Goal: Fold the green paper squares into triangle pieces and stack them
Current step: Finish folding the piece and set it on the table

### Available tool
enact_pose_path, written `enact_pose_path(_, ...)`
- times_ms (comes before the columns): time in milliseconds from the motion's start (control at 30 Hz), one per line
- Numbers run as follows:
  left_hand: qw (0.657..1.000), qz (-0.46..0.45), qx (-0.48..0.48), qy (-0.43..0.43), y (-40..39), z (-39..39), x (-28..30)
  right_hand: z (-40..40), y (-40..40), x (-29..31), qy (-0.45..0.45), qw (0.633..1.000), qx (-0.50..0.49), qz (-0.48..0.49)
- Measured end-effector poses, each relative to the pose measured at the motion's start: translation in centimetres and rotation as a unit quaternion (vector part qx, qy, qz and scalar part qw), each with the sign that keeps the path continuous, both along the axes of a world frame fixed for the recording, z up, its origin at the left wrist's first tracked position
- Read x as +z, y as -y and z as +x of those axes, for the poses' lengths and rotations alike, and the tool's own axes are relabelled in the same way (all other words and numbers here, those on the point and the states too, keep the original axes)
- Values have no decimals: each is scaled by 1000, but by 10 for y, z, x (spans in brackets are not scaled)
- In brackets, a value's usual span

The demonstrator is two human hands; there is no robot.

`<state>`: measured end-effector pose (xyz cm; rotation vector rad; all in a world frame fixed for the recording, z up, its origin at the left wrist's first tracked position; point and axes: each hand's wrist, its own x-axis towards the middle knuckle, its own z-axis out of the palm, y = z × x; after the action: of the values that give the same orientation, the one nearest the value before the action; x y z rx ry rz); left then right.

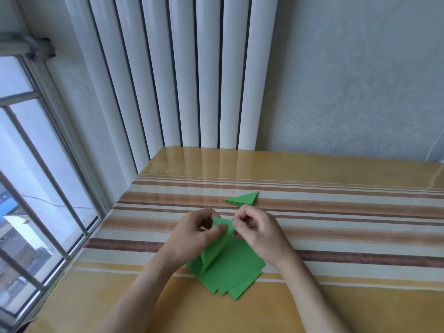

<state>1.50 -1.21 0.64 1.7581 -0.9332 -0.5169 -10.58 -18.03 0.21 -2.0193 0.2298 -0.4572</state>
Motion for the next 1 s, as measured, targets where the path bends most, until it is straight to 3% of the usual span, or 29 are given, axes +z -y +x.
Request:
enact_pose_path(300,999,19,21,-32,0,-2,3,1,4,-2,21,999,-16,27)
enact_pose_path(567,992,24,87,-89,1,-5,12,0,3,1,4,998,54,36)
enact_pose_path(767,999,-23,40,-16,-5,4,4,0,3,2,-9,997,73,29)
enact_pose_path(1000,998,-49,38,-4,-1,5,1,4,3,-4,-11,999,-16,42)
